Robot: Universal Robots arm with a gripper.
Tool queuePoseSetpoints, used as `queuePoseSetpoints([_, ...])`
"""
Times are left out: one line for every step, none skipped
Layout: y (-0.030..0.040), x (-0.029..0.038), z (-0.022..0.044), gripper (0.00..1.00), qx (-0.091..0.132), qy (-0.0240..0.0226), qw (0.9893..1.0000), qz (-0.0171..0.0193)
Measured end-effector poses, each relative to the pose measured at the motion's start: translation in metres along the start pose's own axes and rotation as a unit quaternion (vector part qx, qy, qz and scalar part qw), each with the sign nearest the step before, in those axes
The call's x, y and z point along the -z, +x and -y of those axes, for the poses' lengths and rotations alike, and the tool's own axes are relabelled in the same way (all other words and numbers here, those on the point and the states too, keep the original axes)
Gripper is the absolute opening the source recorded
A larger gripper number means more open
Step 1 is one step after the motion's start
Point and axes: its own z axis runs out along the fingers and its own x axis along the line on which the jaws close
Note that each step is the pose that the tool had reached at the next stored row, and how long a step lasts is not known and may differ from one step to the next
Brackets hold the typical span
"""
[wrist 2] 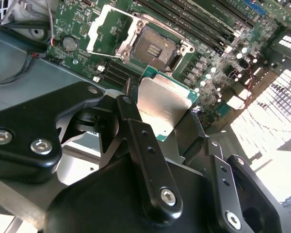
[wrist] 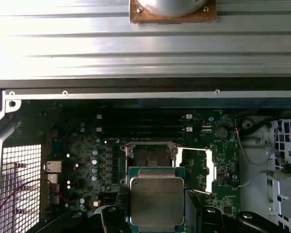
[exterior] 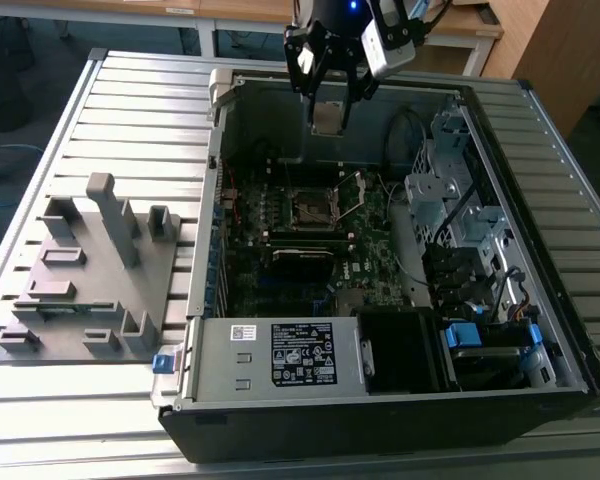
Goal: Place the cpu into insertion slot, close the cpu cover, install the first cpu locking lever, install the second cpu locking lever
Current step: 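Place the cpu into insertion slot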
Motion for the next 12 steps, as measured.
queuePoseSetpoints([0.0, -0.0018, 0.0002, 0.54, 0.0, 0.0, 1.0, 0.0])
queuePoseSetpoints([-0.0001, -0.0037, 0.0003, 0.54, 0.0, 0.0, 1.0, 0.0])
queuePoseSetpoints([-0.0001, -0.0055, 0.0005, 0.54, 0.0, 0.0, 1.0, 0.0])
queuePoseSetpoints([-0.0001, -0.0072, 0.0007, 0.54, 0.0, 0.0001, 1.0, 0.0])
queuePoseSetpoints([-0.0001, -0.009, 0.0008, 0.54, 0.0, 0.0001, 1.0, 0.0])
queuePoseSetpoints([-0.0002, -0.0108, 0.001, 0.54, 0.0, 0.0001, 1.0, 0.0])
queuePoseSetpoints([-0.0002, -0.0126, 0.0012, 0.54, 0.0, 0.0, 1.0, 0.0])
queuePoseSetpoints([-0.0003, -0.0144, 0.0013, 0.54, 0.0, 0.0, 1.0, 0.0])
queuePoseSetpoints([-0.0003, -0.0164, 0.0015, 0.54, 0.0, 0.0, 1.0, 0.0])
queuePoseSetpoints([-0.0003, -0.018, 0.0016, 0.54, 0.0, 0.0, 1.0, 0.0])
queuePoseSetpoints([-0.0004, -0.0192, 0.0017, 0.54, 0.0, 0.0, 1.0, 0.0])
queuePoseSetpoints([-0.0004, -0.0203, 0.0018, 0.54, 0.0, 0.0001, 1.0, 0.0])
